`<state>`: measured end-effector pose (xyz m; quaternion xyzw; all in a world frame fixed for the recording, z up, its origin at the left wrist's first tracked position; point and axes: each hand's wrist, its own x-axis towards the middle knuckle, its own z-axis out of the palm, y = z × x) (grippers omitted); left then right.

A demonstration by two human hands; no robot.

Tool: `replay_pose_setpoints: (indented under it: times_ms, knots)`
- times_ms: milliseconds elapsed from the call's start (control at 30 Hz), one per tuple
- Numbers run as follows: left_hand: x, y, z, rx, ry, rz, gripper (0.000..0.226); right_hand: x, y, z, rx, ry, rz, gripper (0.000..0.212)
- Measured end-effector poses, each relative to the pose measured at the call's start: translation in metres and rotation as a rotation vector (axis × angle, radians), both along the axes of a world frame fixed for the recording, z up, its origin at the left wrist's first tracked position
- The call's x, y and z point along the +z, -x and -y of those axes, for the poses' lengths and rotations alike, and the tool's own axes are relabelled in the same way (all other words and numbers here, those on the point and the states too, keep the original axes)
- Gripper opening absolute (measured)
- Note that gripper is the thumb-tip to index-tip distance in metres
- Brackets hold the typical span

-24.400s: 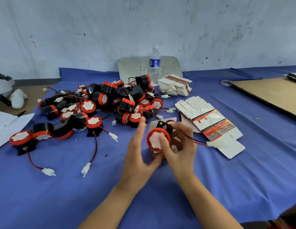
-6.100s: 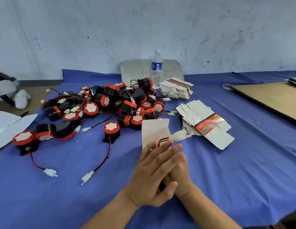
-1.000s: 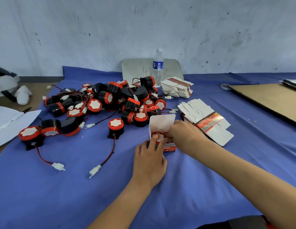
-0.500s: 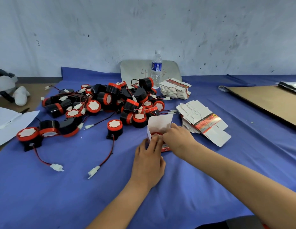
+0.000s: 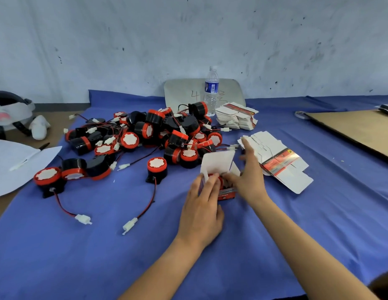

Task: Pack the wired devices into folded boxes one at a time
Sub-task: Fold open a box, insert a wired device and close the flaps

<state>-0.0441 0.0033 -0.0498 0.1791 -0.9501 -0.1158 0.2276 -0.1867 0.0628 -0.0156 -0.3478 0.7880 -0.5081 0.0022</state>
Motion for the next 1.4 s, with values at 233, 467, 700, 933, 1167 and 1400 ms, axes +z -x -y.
replay_pose_setpoints:
  times_ms: [233,467,700,933,1167,1400]
  knots:
    - [0.000,-0.003,0.000,-0.021,-0.008,-0.120,0.060,-0.010,-0.004,0.013,-0.114,0.036,0.208,0.078]
    - [0.000,0.000,-0.001,-0.069,-0.029,-0.115,0.071,-0.022,-0.010,0.012,-0.013,0.182,0.419,0.035]
    - [-0.004,0.000,0.002,-0.019,-0.063,-0.060,0.072,-0.023,-0.012,0.004,0.304,0.312,0.621,0.053]
    - [-0.002,-0.002,0.002,0.045,-0.069,-0.071,0.062,-0.019,-0.012,0.002,0.420,0.261,0.698,0.058]
    - [0.001,-0.002,0.000,0.057,-0.043,-0.111,0.059,-0.015,-0.021,0.004,0.347,0.225,0.505,0.042]
    - [0.004,-0.003,-0.003,0.060,-0.022,-0.120,0.056,-0.009,-0.023,0.001,0.291,0.194,0.574,0.046]
